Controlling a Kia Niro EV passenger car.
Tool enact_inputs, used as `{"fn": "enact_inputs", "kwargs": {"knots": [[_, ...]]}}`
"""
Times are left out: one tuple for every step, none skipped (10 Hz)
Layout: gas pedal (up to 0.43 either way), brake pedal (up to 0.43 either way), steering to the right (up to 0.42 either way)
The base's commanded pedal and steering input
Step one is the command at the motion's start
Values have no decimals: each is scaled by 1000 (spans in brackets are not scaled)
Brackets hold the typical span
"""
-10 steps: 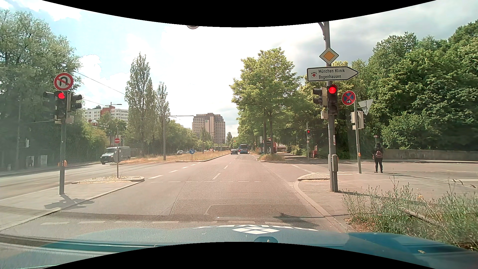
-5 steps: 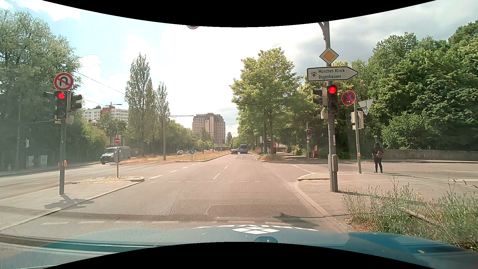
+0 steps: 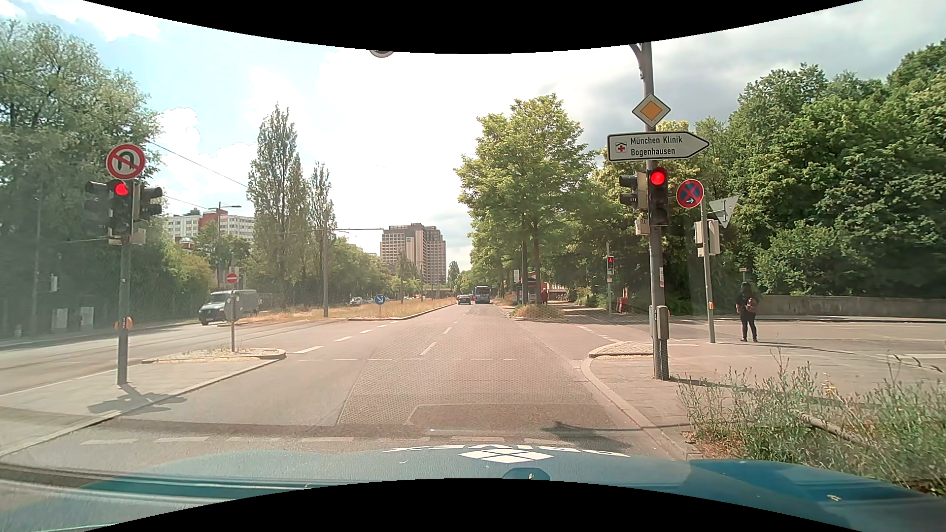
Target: Follow the waypoints while adhering to traffic rules and regulations
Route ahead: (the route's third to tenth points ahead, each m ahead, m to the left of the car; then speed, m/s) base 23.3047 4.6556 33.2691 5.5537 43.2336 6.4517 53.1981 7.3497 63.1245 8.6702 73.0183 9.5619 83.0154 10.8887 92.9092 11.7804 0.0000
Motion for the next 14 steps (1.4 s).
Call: {"fn": "enact_inputs", "kwargs": {"knots": [[0, 293, -4], [0, 293, -4], [0, 293, -3], [0, 293, -4], [0, 293, -4], [0, 293, -4], [0, 293, -4], [0, 293, -4], [0, 299, -4], [0, 293, -4], [0, 299, -4], [0, 299, -4], [0, 293, -4], [0, 293, -4]]}}
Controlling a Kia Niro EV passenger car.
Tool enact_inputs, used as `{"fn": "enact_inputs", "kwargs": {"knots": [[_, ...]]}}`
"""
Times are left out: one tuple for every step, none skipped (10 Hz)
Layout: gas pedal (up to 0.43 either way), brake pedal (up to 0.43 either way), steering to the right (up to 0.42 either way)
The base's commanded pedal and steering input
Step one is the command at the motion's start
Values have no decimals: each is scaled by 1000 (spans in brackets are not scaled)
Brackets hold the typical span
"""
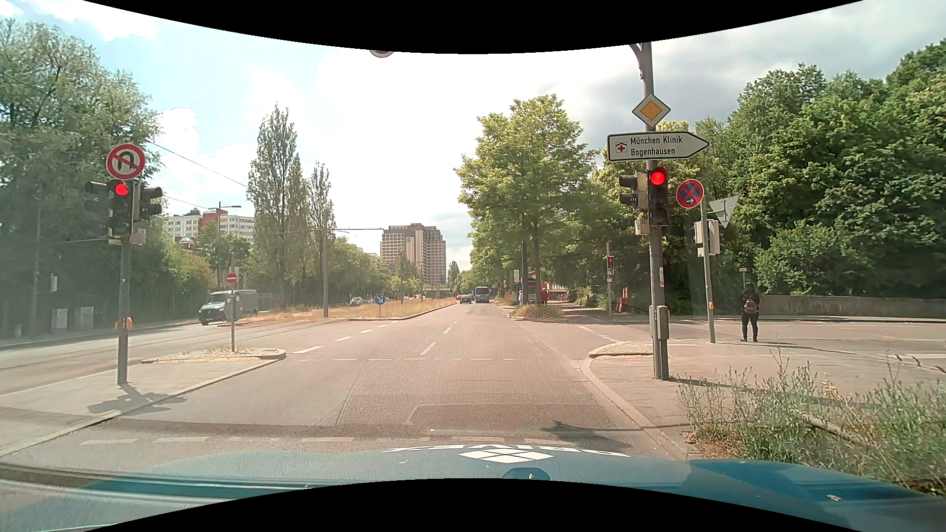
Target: Follow the waypoints while adhering to traffic rules and regulations
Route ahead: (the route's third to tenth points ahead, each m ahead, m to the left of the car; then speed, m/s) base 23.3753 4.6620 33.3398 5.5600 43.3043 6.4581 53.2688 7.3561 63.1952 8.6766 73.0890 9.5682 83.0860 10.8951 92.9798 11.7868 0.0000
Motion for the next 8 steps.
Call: {"fn": "enact_inputs", "kwargs": {"knots": [[0, 299, -4], [0, 299, -4], [0, 293, -4], [0, 299, -4], [0, 293, -4], [0, 299, -4], [0, 299, -4], [0, 293, -4]]}}
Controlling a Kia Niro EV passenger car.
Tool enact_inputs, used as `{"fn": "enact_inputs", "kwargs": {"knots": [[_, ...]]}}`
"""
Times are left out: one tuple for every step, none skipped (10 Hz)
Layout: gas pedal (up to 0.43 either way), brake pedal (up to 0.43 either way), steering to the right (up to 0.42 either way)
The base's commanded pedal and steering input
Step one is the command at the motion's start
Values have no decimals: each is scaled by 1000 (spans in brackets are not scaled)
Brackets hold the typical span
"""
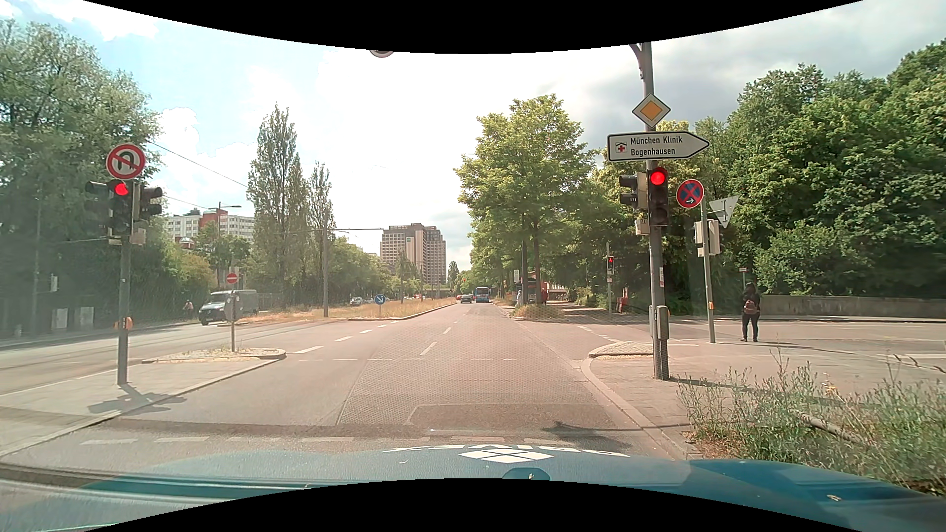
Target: Follow the waypoints while adhering to traffic rules and regulations
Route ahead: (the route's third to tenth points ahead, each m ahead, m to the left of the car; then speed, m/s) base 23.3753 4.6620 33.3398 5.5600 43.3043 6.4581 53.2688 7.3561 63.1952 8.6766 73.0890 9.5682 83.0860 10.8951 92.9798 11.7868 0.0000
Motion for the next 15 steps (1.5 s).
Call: {"fn": "enact_inputs", "kwargs": {"knots": [[0, 305, -4], [0, 305, -4], [0, 305, -4], [0, 305, -4], [0, 305, -4], [0, 299, -4], [0, 6, -4], [0, 0, -4], [0, 0, -4], [209, 0, -4], [260, 0, -4], [287, 0, -4], [370, 0, -4], [449, 0, -4], [512, 0, -5]]}}
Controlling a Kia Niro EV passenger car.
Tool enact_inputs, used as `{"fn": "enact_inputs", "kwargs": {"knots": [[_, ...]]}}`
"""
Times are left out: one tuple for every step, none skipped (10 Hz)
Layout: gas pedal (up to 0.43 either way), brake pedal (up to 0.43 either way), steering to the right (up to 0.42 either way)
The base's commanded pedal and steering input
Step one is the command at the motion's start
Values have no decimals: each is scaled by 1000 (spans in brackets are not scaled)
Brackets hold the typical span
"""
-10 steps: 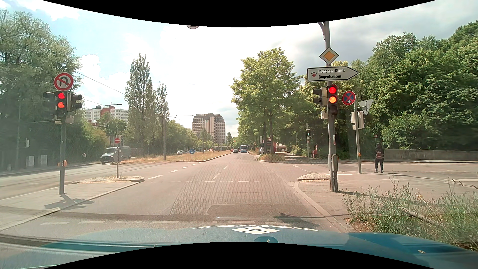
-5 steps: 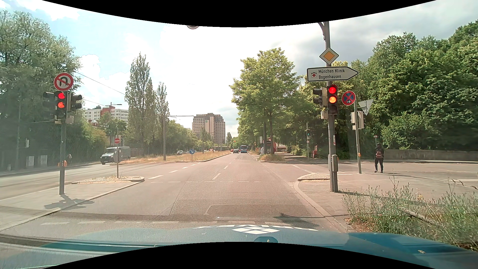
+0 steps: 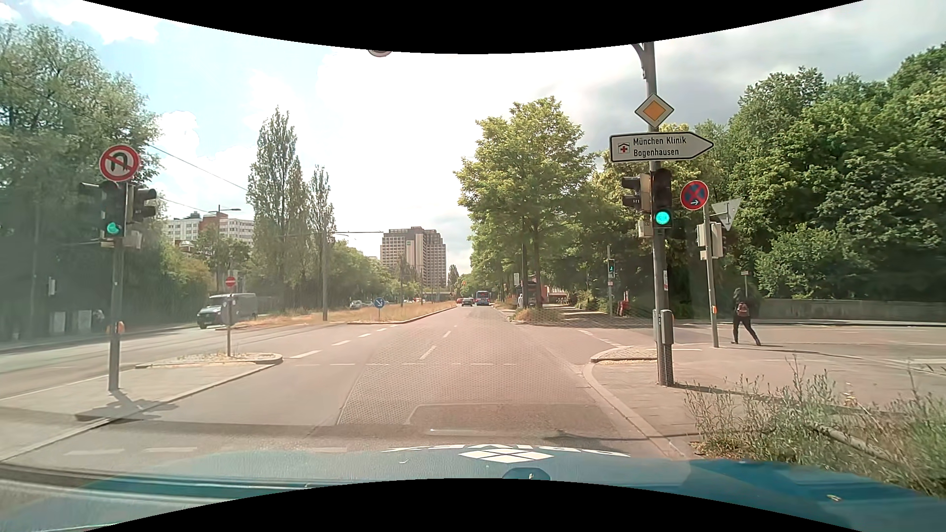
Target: Follow the waypoints while adhering to traffic rules and regulations
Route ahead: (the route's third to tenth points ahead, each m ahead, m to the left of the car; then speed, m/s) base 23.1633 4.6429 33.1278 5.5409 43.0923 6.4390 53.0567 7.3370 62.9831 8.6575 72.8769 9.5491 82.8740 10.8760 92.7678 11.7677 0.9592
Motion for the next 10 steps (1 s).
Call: {"fn": "enact_inputs", "kwargs": {"knots": [[559, 0, -7], [591, 0, -10], [598, 0, -9], [610, 0, -9], [610, 0, -9], [650, 0, -9], [669, 0, -9], [669, 0, -9], [681, 0, -11], [681, 0, -11]]}}
